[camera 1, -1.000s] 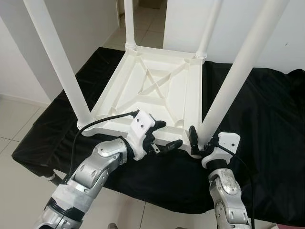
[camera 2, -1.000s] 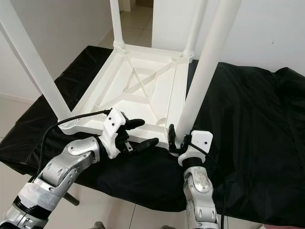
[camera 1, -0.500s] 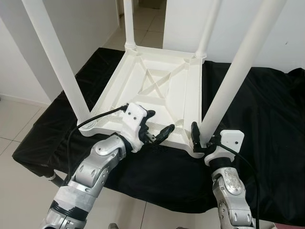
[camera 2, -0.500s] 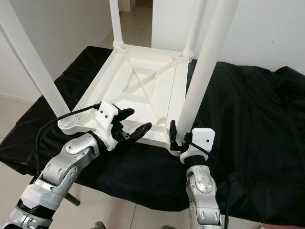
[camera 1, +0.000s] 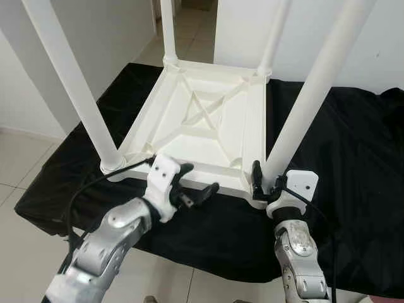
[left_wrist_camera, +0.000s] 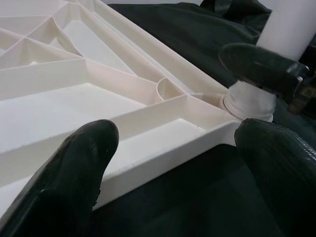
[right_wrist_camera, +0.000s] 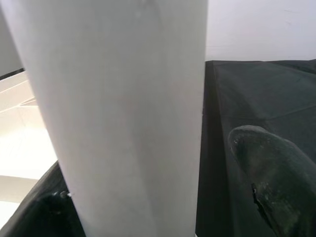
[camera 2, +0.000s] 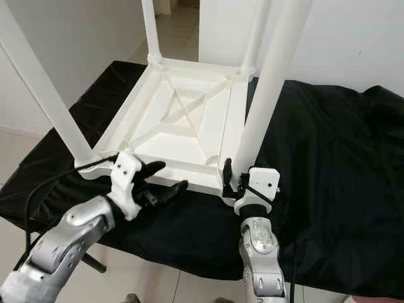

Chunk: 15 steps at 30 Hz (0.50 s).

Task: Building children table

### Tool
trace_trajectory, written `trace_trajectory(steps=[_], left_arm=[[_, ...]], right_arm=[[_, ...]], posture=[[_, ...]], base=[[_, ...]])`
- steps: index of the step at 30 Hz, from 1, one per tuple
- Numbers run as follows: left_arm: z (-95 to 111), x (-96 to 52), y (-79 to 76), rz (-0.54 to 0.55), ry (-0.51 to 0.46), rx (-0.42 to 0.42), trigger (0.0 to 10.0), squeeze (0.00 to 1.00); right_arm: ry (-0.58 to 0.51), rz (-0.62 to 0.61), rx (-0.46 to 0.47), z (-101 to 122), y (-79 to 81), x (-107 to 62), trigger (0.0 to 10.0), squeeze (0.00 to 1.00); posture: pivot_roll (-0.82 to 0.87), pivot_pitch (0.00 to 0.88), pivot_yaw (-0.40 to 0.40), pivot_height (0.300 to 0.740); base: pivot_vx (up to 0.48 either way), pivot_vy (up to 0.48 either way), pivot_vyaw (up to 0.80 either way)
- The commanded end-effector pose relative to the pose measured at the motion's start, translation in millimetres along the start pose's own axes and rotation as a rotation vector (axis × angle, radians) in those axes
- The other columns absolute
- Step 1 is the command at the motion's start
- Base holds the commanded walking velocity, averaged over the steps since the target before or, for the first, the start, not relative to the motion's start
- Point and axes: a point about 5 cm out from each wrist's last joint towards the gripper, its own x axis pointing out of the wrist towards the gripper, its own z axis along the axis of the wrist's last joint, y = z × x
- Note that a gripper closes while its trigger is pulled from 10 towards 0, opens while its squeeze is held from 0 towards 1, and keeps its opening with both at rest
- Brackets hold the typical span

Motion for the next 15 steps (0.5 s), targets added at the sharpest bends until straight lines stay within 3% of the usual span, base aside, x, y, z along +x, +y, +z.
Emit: trace_trajectory(steps=[1,7,13,15], left_arm=[[1,-5.6,-7.6,-0.121,-0.007,0.009,10.0,0.0],[6,-16.0,-5.9,-0.08,-0.061,0.025,10.0,0.0],[0,-35.3,-2.2,0.128,-0.116,0.083,10.0,0.0],[-1,-37.1,-2.4,0.148,-0.119,0.094,10.0,0.0]], right_arm=[[-0.007,-0.004,-0.02,-1,-2.8,-0.1,10.0,0.0],[-0.038,0.015,0.004,3,-7.0,-6.5,10.0,0.0],[-0.049,-0.017,-0.033,1,-19.4,-31.0,10.0,0.0],[-0.046,-0.018,-0.037,1,-19.9,-32.8,10.0,0.0]], posture=[[-0.09,0.021,0.034,0.74],[-0.08,0.021,0.032,0.74],[-0.08,0.018,0.041,0.74],[-0.08,0.018,0.041,0.74]], base=[[0.0,0.0,0.0],[0.0,0.0,0.0],[0.0,0.0,0.0],[0.0,0.0,0.0]])
